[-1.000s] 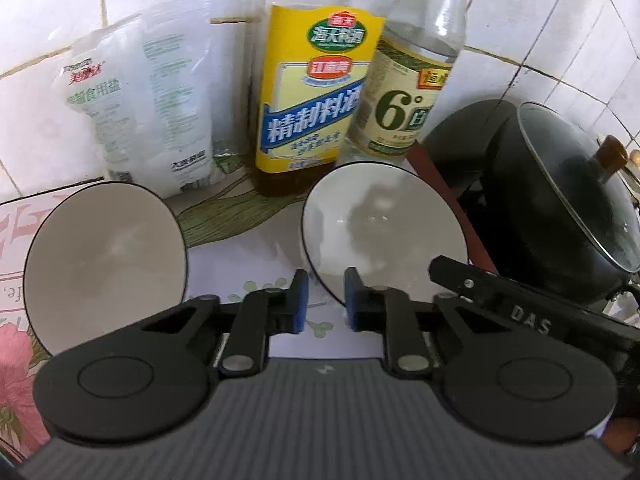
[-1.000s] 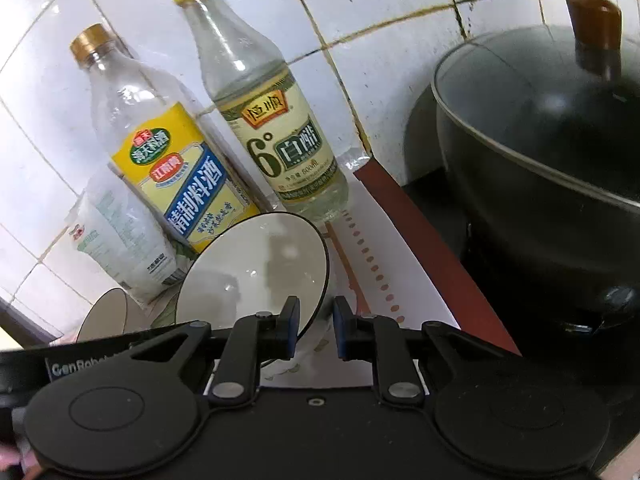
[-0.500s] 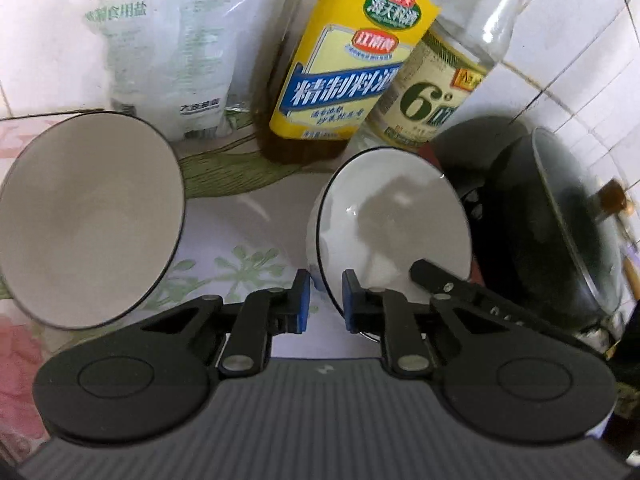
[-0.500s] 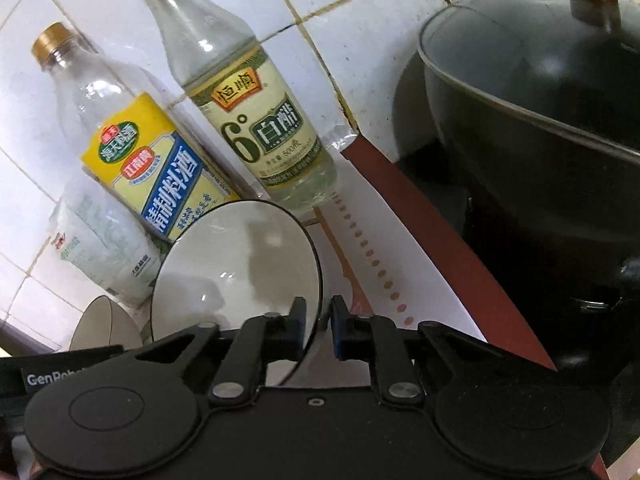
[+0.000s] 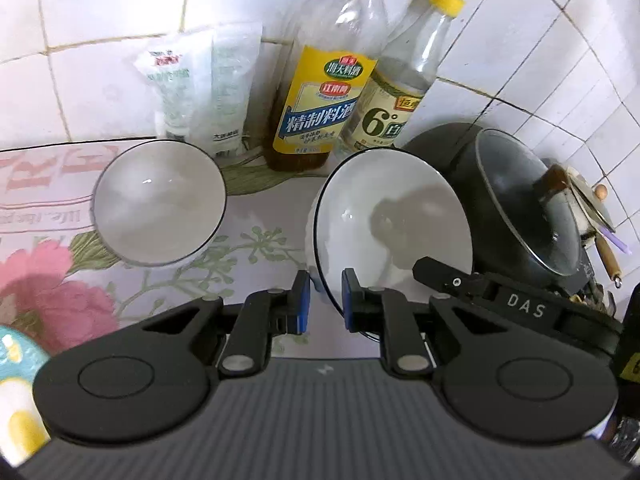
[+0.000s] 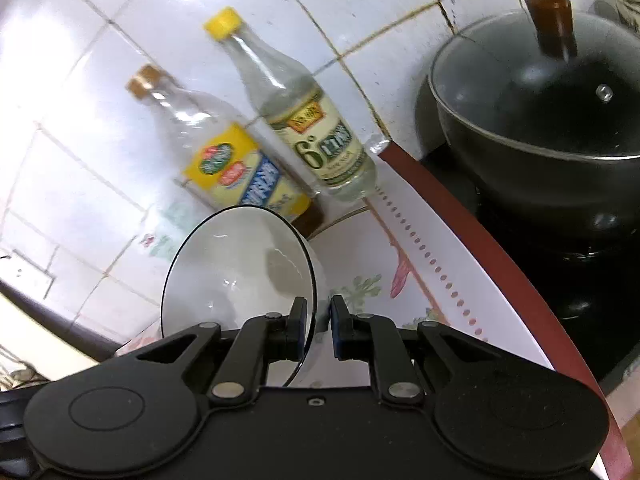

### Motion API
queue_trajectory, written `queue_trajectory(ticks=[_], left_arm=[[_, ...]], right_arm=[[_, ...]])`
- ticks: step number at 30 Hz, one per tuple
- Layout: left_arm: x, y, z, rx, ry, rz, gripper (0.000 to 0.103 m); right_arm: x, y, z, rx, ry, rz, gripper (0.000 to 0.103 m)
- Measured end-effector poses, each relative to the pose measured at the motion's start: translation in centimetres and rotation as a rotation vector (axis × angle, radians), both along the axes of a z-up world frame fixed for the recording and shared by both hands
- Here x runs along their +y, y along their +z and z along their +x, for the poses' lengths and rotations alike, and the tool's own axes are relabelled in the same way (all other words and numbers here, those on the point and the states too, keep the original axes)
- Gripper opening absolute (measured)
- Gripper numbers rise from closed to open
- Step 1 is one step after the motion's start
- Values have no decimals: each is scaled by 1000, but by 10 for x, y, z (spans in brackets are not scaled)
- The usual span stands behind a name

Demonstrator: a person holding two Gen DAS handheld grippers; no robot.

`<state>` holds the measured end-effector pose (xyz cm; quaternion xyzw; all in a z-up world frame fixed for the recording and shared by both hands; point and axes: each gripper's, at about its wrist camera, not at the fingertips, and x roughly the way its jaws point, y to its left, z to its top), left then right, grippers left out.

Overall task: Organize plates and bowls
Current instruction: 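Carry the small white bowl with the left gripper and lower it into the large bowl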

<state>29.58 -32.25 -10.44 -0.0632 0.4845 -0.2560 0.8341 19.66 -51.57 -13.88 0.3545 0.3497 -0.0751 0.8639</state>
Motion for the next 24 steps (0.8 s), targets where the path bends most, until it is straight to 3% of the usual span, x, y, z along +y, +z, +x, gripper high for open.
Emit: queue_trajectory(ticks=[14, 19, 24], left_arm=[[48, 55, -80, -15, 36, 6, 15], [68, 53, -92, -1, 86, 13, 15], [73, 39, -100, -1, 84, 92, 14]], right_arm=[[45, 50, -60, -14, 101, 12, 16], [70, 52, -68, 35, 176, -36, 17], [91, 37, -67, 81, 220, -91, 17]])
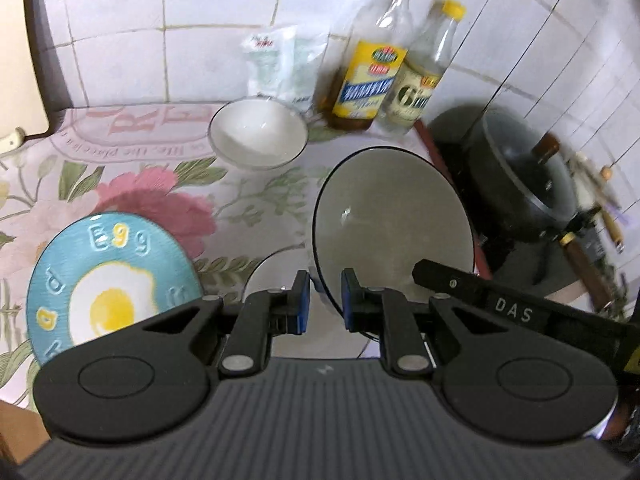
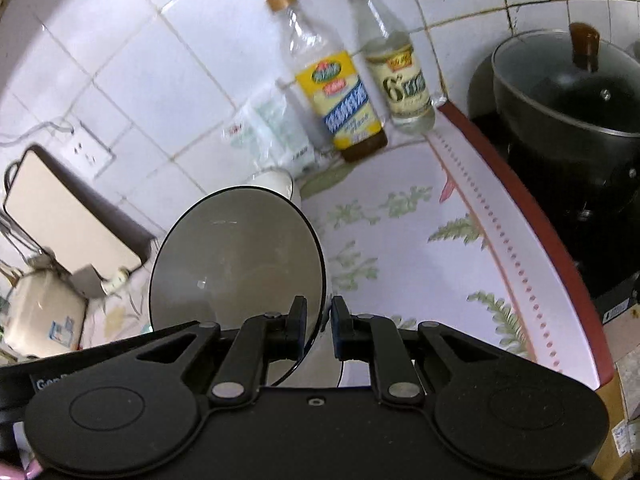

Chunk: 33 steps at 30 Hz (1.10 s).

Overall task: Organize plates and bowls
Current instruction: 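Carry the small white bowl with the left gripper and lower it into the large bowl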

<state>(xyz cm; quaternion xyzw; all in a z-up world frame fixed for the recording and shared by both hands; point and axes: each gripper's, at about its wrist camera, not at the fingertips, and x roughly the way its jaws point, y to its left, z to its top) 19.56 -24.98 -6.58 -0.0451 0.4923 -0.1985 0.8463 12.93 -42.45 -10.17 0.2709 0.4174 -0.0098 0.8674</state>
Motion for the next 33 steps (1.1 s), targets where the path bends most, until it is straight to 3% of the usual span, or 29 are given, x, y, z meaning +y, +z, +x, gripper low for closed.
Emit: queue_trajectory(ticks=[6, 12, 19, 33], left_arm=[[10, -21, -1, 31, 25, 28, 15], [14, -43, 2, 53, 46, 63, 15], [18, -64, 8, 113, 43, 70, 14], [8, -72, 7, 123, 10, 156, 14]], right_arm=[[17, -16, 1, 29, 48, -35, 17], [51, -26, 4, 65, 124, -226, 18], [59, -36, 9, 51, 153, -278, 18], [65, -42, 10, 10, 202, -351, 18]])
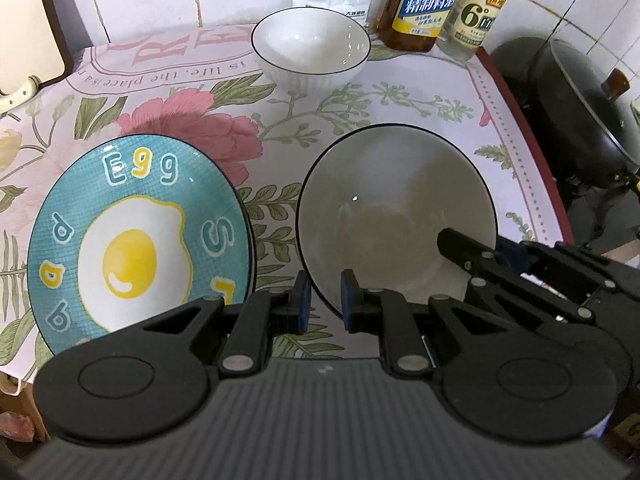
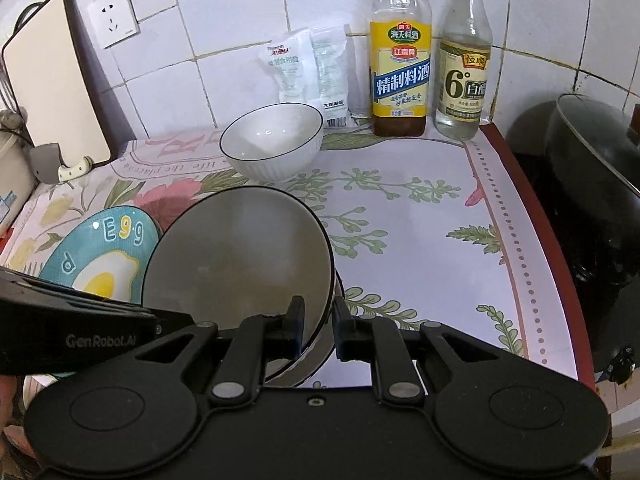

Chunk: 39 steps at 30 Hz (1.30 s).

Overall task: Organize plates and bowls
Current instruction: 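Carry the small white bowl with the left gripper and lower it into the large bowl, then open the left gripper to release the small bowl and withdraw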

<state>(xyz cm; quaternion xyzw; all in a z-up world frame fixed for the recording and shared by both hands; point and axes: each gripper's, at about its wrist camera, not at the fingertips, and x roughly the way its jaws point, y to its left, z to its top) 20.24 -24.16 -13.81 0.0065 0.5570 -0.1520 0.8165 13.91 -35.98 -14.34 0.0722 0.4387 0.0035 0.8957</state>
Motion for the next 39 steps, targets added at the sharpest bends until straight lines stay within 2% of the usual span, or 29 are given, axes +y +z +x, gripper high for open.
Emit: queue_trajectory(ticks=[7, 12, 20, 26, 30, 34, 37, 39], left_arm=[[-2, -3, -2, -3, -3, 13, 15], [3, -3, 0, 3, 11, -18, 16], [13, 6, -2, -22, 28, -42, 17], [35, 22, -4, -59, 21, -150, 19], [50, 32, -5, -101, 18, -209, 19], [67, 46, 0, -160, 26, -290, 21], [76, 52, 8, -209, 41, -336, 23], [80, 52, 16, -232, 50, -347, 24]], right_arm=[[2, -1, -1, -29, 8, -21, 18], [8, -4, -3, -38, 16, -110, 19], [-5, -3, -11, -74, -21, 2, 21], [-25, 13, -40, -224, -18, 128, 25], [-40, 28, -48, -292, -21, 156, 25], [-54, 44, -43, -343, 23, 187, 27], [-64, 49, -29, -356, 49, 233, 33], [-71, 49, -19, -355, 34, 298, 47]])
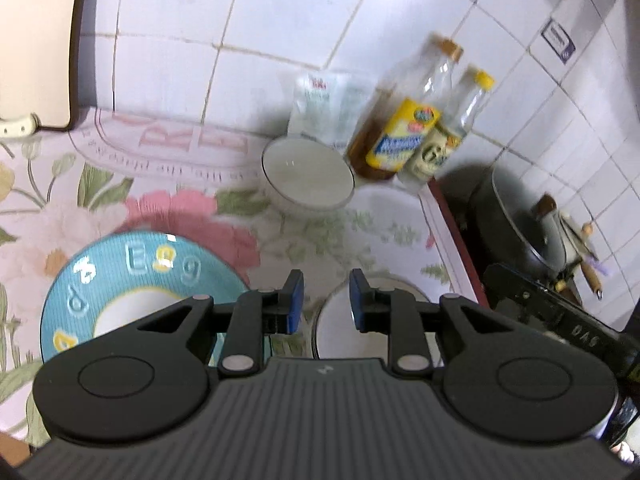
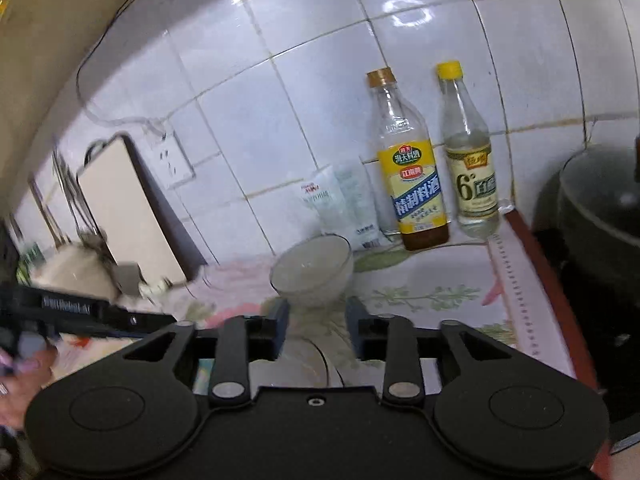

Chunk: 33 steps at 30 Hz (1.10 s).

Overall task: Organize plates and bowls
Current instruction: 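Open the left gripper to release the small bowl and withdraw, then close the left gripper on the rim of the white bowl by the bottles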

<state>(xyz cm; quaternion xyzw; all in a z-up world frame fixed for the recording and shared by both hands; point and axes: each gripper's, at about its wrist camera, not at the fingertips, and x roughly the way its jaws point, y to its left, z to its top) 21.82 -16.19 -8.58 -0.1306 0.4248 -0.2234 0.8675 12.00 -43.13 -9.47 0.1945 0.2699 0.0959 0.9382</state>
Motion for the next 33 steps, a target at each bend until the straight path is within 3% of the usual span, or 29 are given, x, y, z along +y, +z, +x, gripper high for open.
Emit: queue_trajectory(ticks=[3, 5, 9, 15, 18, 20, 24, 28, 33], left_arm=[[2, -1, 13, -33, 7, 0, 28], [3, -4, 23, -50, 16, -1, 41], [-2, -17, 47, -44, 22, 22, 44], [-8, -42, 83, 9, 78, -19, 48], [-16, -46, 102, -7, 96, 7, 52], [-18, -51, 115, -11, 117, -15, 61], [-26, -62, 143, 33, 135, 29, 62], [-29, -79, 163, 117, 124, 32, 62], [-32, -91, 173, 139, 188, 45, 58]], right_arm=[[-6, -2, 19, 12, 7, 83, 53], [-6, -3, 36, 41, 30, 99, 58], [1, -8, 72, 117, 94, 80, 63], [5, -25, 131, 221, 162, 79, 69], [0, -38, 158, 289, 135, 136, 73], [-6, -50, 175, 360, 88, 199, 73], [-14, -68, 199, 414, 67, 290, 73], [-12, -80, 218, 438, 68, 295, 73], [-3, -89, 230, 428, 83, 272, 70]])
